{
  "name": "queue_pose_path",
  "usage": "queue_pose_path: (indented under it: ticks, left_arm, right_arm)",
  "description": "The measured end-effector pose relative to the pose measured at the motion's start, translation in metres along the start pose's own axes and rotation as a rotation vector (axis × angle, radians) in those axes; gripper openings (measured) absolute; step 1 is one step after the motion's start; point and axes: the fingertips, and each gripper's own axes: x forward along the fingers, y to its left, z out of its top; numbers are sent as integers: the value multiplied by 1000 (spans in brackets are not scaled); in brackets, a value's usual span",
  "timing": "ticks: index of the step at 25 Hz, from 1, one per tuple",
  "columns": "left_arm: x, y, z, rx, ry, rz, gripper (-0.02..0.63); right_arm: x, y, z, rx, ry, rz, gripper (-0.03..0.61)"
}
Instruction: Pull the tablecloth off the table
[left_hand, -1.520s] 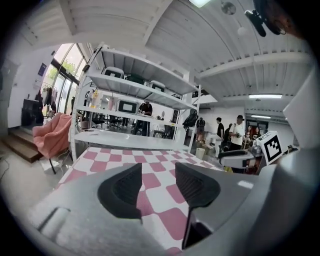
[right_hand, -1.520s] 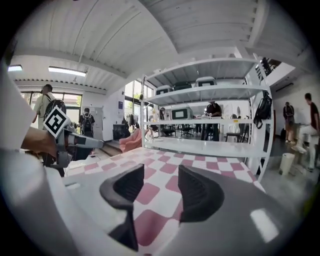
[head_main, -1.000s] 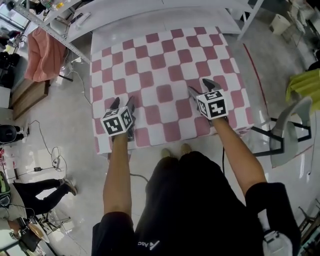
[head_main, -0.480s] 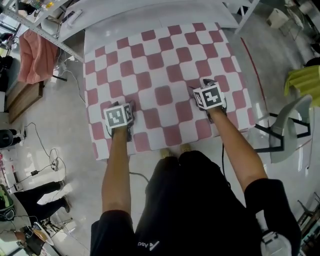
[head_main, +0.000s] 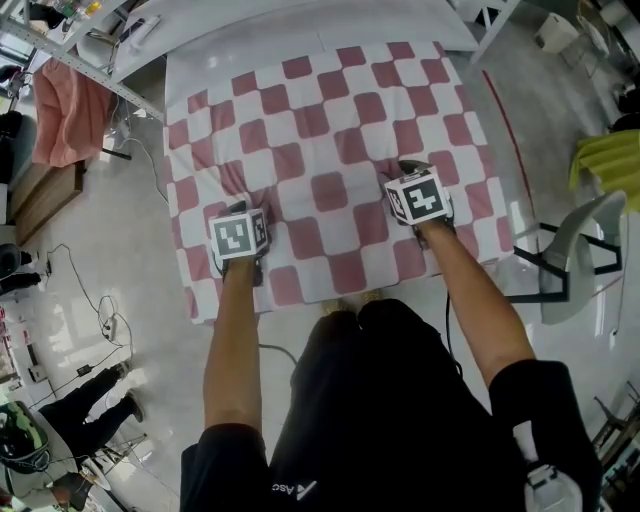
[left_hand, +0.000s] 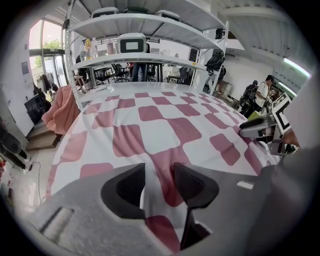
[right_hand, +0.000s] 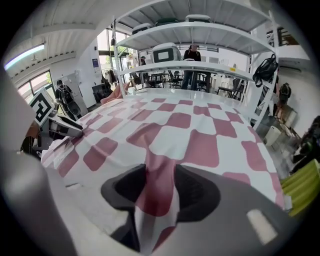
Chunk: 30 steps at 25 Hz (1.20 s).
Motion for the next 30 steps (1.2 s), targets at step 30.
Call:
queue_pose_path:
  ticks: [30]
  left_arm:
    - [-58,-48,11,31,-334,-97,11]
  right_arm:
    - [-53,64,-3,125,-233,306,6]
